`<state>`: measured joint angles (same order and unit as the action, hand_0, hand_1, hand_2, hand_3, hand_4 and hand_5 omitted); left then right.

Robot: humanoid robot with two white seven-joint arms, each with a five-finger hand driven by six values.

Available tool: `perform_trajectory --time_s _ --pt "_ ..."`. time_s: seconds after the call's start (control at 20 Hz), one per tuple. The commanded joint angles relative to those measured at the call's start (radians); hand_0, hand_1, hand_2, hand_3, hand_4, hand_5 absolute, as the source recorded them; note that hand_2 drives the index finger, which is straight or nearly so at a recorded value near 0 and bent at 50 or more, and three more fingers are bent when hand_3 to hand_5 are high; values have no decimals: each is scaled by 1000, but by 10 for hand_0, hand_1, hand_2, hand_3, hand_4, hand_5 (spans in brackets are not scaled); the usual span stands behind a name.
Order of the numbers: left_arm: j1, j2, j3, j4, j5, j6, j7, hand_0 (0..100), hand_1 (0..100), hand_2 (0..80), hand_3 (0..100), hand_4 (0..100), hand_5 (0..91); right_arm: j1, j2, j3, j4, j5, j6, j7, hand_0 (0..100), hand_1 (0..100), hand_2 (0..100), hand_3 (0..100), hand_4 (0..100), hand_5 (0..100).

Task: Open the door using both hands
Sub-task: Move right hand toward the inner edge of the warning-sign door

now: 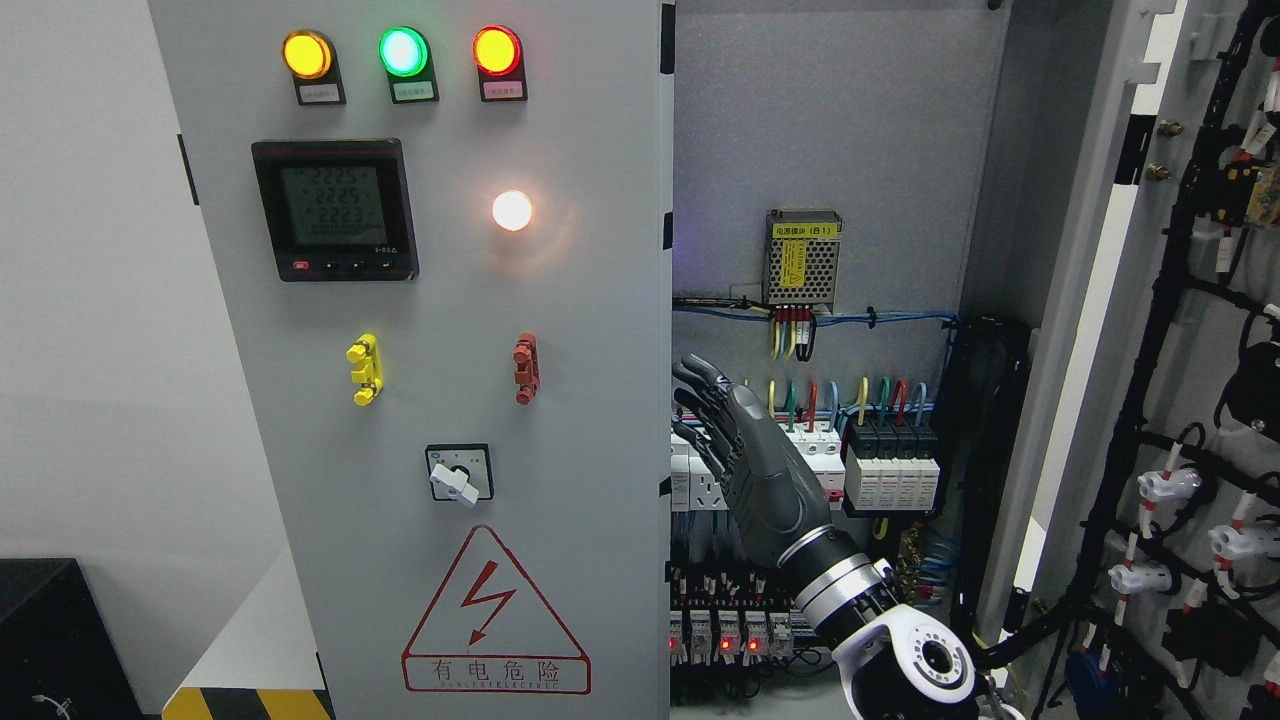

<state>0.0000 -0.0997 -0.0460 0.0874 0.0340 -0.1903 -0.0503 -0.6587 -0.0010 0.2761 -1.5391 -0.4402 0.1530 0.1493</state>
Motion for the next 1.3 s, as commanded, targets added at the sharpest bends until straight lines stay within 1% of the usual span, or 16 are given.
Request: perform_trajectory --time_s 0.0,0.1,0.2,0.25,0.35,0.4,0.45,0.55,0.8,0.95,1.25 --pt "28 0 0 0 1 0 0 120 556 0 0 0 0 -16 -33 -3 45 -46 0 3 100 130 0 0 0 0" --pt "28 0 0 0 1 0 1 120 556 0 0 0 0 -24 -34 -2 56 -87 0 3 100 130 0 0 0 0" --pt "28 0 0 0 1 0 0 120 556 0 0 0 0 -24 -36 5 57 -94 0 6 100 130 0 0 0 0" --pt "28 0 0 -1 1 0 1 120 556 0 0 0 0 -24 -36 5 59 -94 0 12 100 130 0 0 0 0" --pt "28 0 0 0 1 0 0 120 556 0 0 0 0 -30 -36 6 63 -94 0 38 100 130 0 0 0 0" --pt "28 0 0 0 1 0 0 120 556 0 0 0 0 -30 -36 6 70 -94 2 41 100 130 0 0 0 0" --pt "28 0 0 0 1 0 1 120 556 0 0 0 0 -32 -37 8 70 -94 6 41 100 130 0 0 0 0" --pt "28 0 0 0 1 0 0 120 556 0 0 0 0 -36 -51 6 71 -95 16 46 100 130 0 0 0 0" --pt "28 0 0 0 1 0 0 120 556 0 0 0 0 -47 -53 5 85 -95 17 49 100 130 0 0 0 0" --pt "28 0 0 0 0 0 0 120 556 0 0 0 0 -55 -53 6 94 -95 17 88 100 131 0 0 0 0" --pt "28 0 0 0 1 0 0 120 556 0 0 0 0 -61 -53 2 94 -97 17 95 100 131 0 0 0 0"
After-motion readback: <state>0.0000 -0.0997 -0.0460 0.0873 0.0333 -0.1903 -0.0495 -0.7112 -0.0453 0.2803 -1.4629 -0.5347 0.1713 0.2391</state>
